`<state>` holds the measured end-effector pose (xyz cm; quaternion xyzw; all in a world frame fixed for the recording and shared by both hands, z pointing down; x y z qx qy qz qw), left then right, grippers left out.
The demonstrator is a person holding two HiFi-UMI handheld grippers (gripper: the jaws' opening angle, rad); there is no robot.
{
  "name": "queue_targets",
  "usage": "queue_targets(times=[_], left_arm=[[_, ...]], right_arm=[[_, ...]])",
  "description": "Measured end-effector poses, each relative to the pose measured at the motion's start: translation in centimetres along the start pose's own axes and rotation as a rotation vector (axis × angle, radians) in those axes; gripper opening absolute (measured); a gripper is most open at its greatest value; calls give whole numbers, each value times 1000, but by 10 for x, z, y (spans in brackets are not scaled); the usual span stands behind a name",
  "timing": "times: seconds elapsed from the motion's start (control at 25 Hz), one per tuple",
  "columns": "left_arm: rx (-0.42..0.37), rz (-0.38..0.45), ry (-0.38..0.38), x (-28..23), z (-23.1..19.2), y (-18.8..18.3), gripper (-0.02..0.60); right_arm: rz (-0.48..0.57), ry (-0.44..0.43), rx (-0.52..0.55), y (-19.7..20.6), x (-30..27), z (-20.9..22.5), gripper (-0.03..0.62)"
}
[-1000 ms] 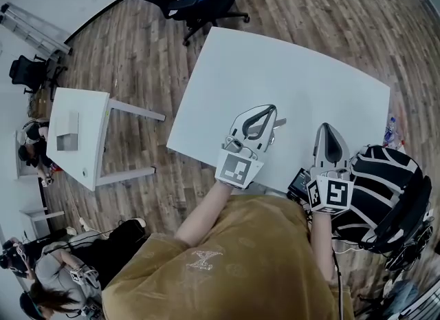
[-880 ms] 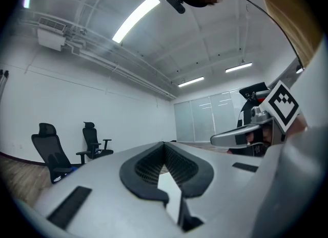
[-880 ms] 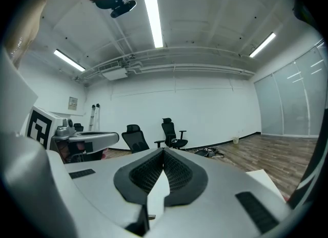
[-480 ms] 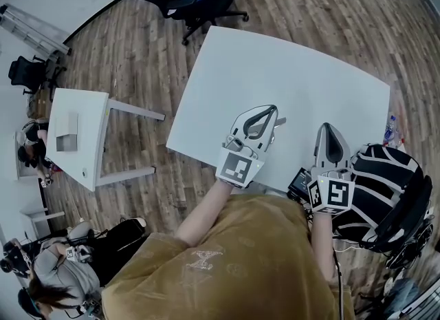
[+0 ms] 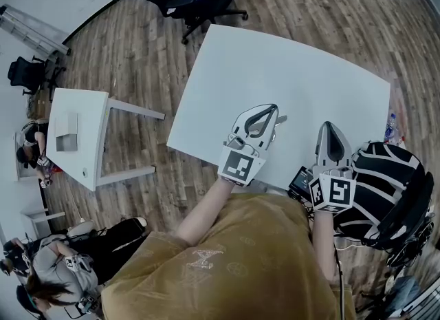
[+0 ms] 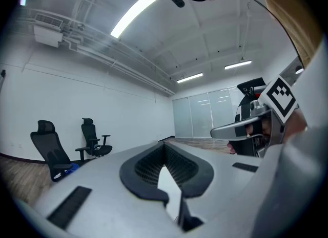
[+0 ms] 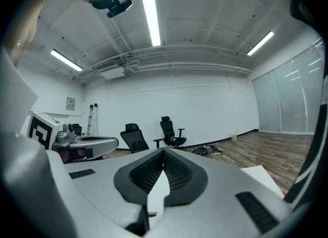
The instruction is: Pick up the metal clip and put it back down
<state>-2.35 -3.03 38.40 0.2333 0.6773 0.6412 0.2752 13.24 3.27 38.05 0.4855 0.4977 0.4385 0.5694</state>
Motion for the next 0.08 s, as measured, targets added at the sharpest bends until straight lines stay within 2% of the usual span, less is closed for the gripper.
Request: queue_targets(times=[0.08], left_arm=[[1, -5, 2, 0, 0, 1, 7]], right_arm=[[0, 4, -5, 1, 0, 1, 8]])
Point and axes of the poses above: the fingertips, and each gripper's own axes: x backward along the fingers, z to its right, y out of its underside, the point moved 4 cm from there along x, backward along the fingers, and after that the axes turned 4 degrees about x, right-handed, at the moved point
